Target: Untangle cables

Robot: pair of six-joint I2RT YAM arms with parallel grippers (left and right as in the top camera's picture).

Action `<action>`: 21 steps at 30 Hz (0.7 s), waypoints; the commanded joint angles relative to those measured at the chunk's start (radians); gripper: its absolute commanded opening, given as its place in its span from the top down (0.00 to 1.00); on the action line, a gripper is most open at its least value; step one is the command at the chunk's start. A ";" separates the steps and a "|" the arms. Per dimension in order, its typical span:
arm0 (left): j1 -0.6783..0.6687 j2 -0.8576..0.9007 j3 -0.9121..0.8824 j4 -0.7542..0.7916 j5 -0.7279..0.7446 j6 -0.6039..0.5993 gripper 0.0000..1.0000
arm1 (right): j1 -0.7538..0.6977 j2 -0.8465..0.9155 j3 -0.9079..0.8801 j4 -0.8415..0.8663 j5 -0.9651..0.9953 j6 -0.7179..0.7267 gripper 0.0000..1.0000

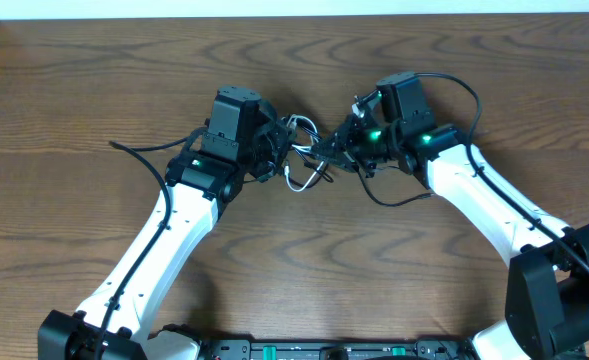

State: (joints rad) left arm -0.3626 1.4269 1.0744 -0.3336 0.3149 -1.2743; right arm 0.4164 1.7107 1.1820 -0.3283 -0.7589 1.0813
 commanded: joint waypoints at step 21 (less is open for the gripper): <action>-0.002 -0.007 0.006 0.008 0.001 0.173 0.92 | 0.019 -0.014 -0.005 -0.011 0.047 0.013 0.99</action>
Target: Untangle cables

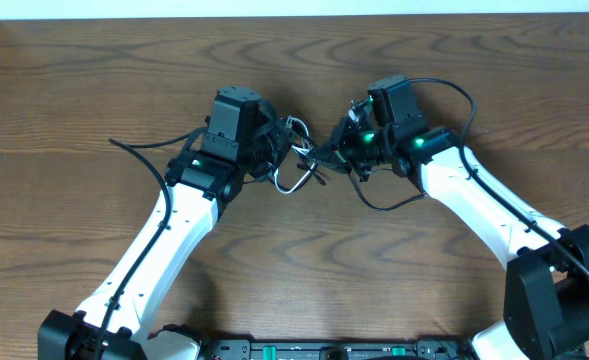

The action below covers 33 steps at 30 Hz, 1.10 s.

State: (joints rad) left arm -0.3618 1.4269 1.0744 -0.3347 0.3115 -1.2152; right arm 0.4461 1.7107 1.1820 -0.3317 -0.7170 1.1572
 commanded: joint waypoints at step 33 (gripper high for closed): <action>0.003 -0.008 0.006 0.098 0.762 1.424 0.92 | -0.364 -0.008 -0.005 -0.111 0.152 -0.548 0.32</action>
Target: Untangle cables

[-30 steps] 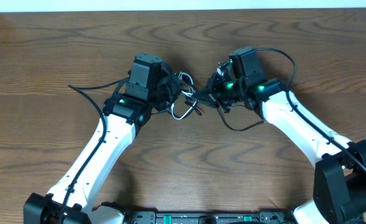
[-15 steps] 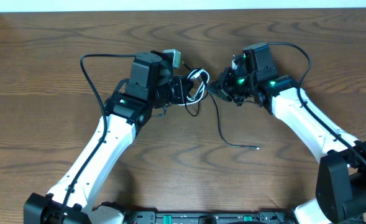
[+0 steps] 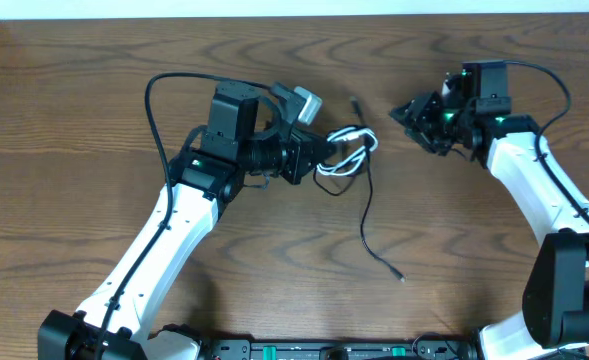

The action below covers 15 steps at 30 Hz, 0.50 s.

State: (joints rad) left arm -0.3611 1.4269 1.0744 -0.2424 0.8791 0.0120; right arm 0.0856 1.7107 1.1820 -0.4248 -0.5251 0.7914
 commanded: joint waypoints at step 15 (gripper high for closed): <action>0.002 -0.008 0.006 0.006 0.273 0.303 0.93 | -0.057 -0.007 -0.006 -0.100 -0.454 -0.336 0.63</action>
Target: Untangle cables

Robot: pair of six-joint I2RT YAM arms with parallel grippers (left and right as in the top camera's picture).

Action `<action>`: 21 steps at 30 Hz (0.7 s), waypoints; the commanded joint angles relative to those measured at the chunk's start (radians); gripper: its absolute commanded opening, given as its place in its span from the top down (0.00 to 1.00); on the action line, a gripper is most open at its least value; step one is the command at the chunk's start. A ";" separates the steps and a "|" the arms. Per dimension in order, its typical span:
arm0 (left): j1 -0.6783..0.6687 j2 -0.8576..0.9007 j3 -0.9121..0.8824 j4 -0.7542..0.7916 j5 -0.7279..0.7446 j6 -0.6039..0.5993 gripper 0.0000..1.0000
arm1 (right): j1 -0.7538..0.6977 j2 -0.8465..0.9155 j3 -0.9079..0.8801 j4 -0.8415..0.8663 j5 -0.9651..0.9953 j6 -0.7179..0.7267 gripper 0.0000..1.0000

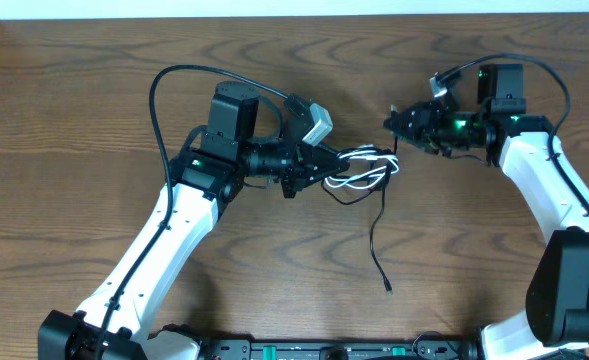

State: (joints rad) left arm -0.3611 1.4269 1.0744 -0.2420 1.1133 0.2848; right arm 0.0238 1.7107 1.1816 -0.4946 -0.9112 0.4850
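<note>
A white cable (362,168) lies looped in a small bundle at the table's middle, with a thin black cable (378,235) running out of it and down toward the front, ending in a small plug. My left gripper (319,165) points right and is shut on the left end of the white bundle. My right gripper (392,122) sits just above and to the right of the bundle, pointing left. Its fingers look open, with nothing between them. Where the black cable's upper end goes inside the bundle is hard to make out.
The brown wooden table (94,80) carries both arms. The left arm's own black lead (164,85) arcs over the table at the back left. The right arm's lead (549,75) loops behind its wrist.
The left gripper has turned and shifted right with the white bundle. The right gripper has moved a little left and down, closer to the bundle. The black cable's free end lies slightly lower.
At first both grippers met at the tangled bundle in the middle and stayed close together on it. Then the right gripper was far off to the right with nothing in it, while the black cable trailed from the bundle held on the left. Now the right gripper is back near it.
</note>
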 commanded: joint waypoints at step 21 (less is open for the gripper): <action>0.002 -0.008 0.006 0.006 0.019 0.033 0.92 | 0.108 -0.007 -0.006 -0.037 -0.103 0.027 0.99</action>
State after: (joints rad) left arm -0.3611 1.4269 1.0744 -0.2420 1.1202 0.2932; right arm 0.0978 1.7107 1.1816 -0.5396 -0.9581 0.4980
